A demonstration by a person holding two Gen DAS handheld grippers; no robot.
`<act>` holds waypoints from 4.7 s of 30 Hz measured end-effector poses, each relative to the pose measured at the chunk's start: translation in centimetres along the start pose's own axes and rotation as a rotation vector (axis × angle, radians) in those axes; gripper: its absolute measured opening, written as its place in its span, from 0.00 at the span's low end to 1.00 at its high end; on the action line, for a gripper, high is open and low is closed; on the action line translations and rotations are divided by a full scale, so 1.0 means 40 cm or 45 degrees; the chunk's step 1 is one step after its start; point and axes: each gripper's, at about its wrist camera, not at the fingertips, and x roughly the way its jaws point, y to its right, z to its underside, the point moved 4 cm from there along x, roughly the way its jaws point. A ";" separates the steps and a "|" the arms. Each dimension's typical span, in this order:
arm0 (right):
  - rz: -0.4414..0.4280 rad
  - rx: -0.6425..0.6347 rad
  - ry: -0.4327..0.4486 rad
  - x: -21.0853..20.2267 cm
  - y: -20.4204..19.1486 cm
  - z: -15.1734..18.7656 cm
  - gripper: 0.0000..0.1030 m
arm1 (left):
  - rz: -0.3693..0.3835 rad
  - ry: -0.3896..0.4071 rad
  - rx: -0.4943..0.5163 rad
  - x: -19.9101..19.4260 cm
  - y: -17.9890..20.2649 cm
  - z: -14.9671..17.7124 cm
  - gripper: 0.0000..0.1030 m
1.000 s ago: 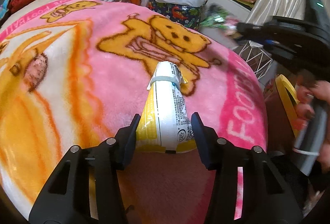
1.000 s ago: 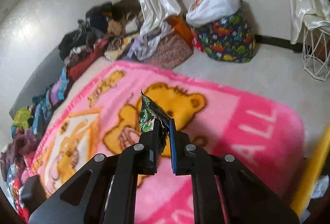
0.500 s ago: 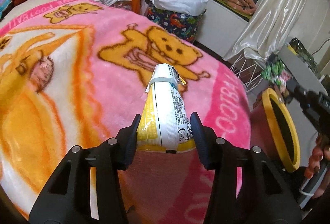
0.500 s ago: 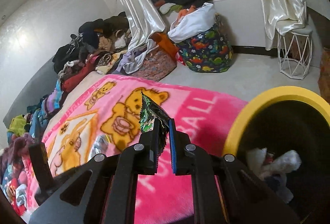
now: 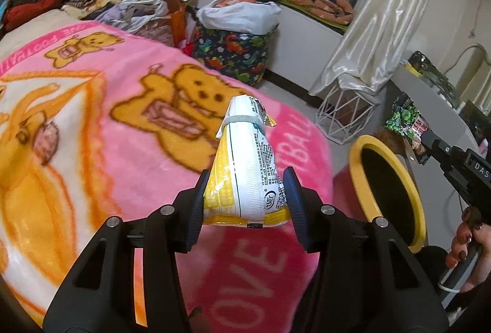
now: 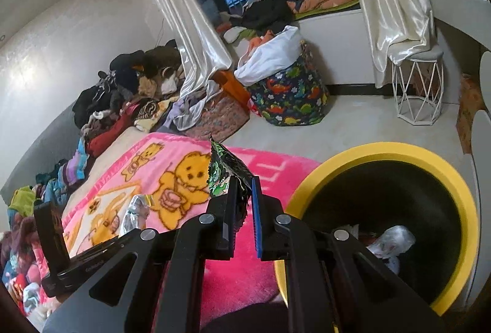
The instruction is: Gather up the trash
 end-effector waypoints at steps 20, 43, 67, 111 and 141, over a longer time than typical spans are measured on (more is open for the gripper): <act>0.053 0.073 0.126 -0.154 0.102 -0.018 0.09 | 0.143 0.030 0.216 -0.020 0.250 -0.013 0.39; 0.198 0.226 0.215 -0.256 0.267 -0.021 0.09 | 0.260 0.005 0.413 0.002 0.462 0.033 0.39; 0.310 0.336 0.093 -0.215 0.371 0.032 0.09 | 0.286 -0.176 0.602 0.134 0.581 0.143 0.39; 0.383 -0.164 0.484 -0.366 0.045 0.143 0.94 | -0.022 0.313 0.453 -0.145 0.328 0.065 0.89; 0.394 -0.247 0.487 -0.348 0.019 0.168 0.94 | -0.070 0.354 0.401 -0.173 0.298 0.074 0.89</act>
